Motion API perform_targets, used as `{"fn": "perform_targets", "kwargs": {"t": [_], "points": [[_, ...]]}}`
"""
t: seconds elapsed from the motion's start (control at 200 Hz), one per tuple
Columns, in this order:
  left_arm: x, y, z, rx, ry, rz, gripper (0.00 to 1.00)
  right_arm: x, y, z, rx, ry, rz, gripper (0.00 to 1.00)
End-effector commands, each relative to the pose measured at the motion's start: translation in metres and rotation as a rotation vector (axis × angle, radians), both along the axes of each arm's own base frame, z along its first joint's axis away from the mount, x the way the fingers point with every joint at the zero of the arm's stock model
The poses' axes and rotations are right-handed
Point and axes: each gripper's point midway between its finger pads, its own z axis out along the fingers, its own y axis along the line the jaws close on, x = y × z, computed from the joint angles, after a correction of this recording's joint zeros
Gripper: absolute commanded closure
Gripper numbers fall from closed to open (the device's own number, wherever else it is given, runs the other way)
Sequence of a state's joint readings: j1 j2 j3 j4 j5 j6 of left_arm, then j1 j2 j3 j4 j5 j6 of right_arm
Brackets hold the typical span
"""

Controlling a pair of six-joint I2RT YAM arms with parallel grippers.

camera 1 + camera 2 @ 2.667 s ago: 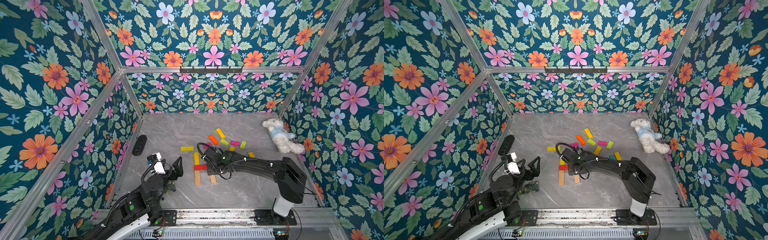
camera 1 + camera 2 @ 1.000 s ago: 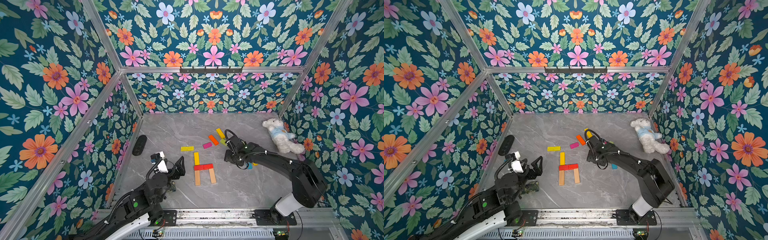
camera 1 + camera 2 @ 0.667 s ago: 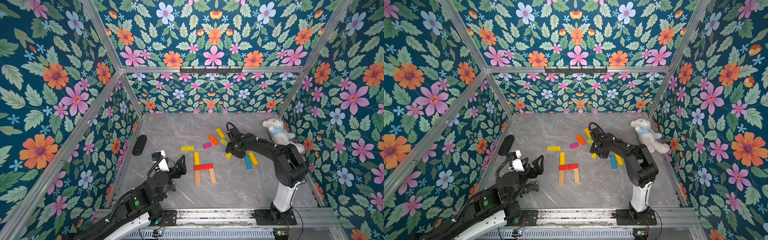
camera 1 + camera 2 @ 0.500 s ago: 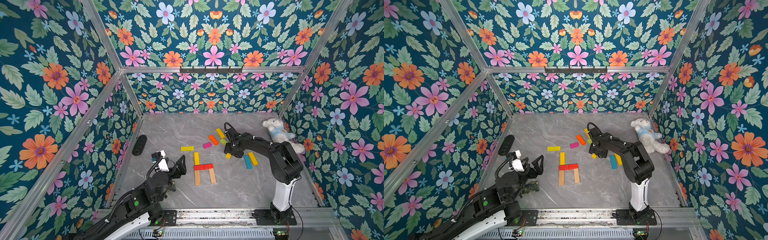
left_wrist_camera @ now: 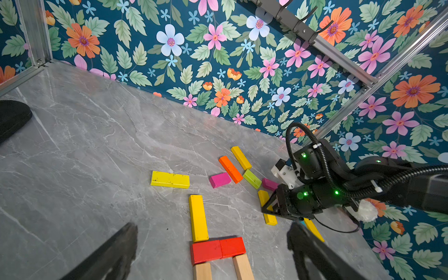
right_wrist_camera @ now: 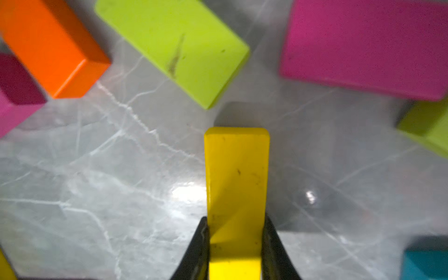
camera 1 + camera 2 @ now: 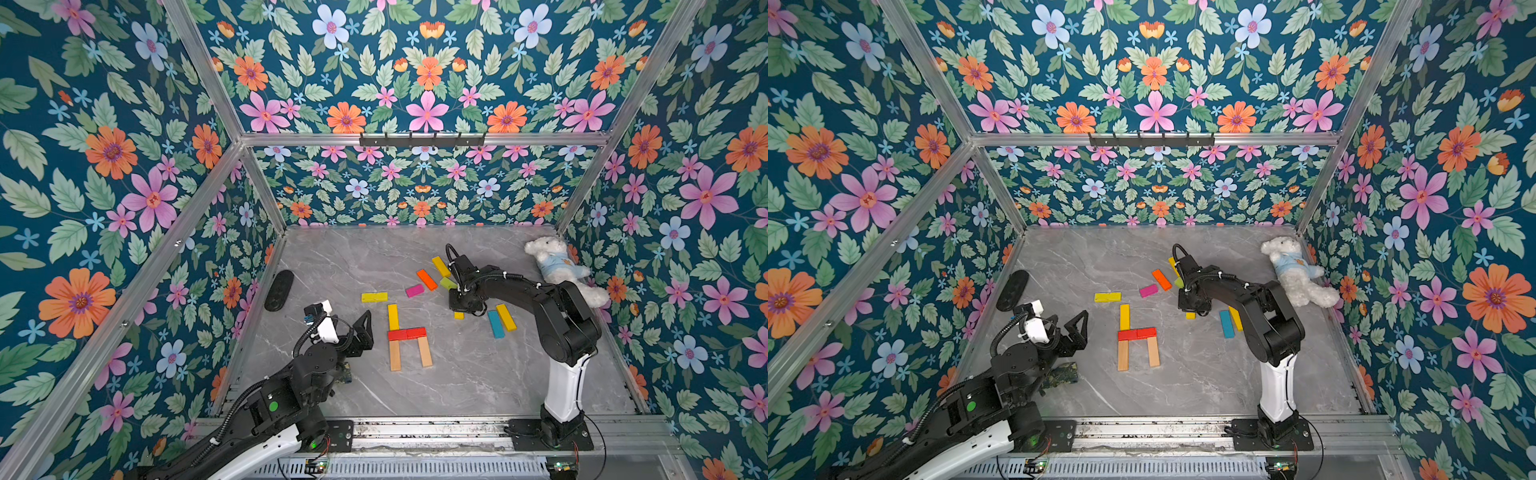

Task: Assemble the letter h with building blocks
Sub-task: Move the building block to the center of the board.

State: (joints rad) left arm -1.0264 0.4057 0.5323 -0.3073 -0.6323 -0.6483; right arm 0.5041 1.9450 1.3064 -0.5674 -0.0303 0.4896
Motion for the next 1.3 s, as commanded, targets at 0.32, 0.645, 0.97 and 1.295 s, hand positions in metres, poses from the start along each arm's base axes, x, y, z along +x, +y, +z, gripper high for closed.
{"fn": "perform_targets", "kwargs": {"t": [0.32, 0.645, 0.97, 1.295], "points": [[0.000, 0.002, 0.001, -0.006, -0.003, 0.008, 0.01, -0.007, 0.045, 0.008, 0.044, -0.008, 0.176, 0.78], [0.000, 0.002, 0.001, -0.003, -0.003, 0.006, 0.01, -0.009, 0.041, 0.000, -0.006, 0.010, 0.171, 0.76], [0.000, 0.004, 0.003, -0.005, -0.009, 0.011, 0.01, -0.009, 0.041, -0.007, -0.018, 0.002, 0.128, 0.71], [0.001, 0.002, 0.001, 0.001, -0.005, 0.011, 0.01, -0.005, 0.040, -0.002, -0.031, -0.023, 0.107, 0.41]]}}
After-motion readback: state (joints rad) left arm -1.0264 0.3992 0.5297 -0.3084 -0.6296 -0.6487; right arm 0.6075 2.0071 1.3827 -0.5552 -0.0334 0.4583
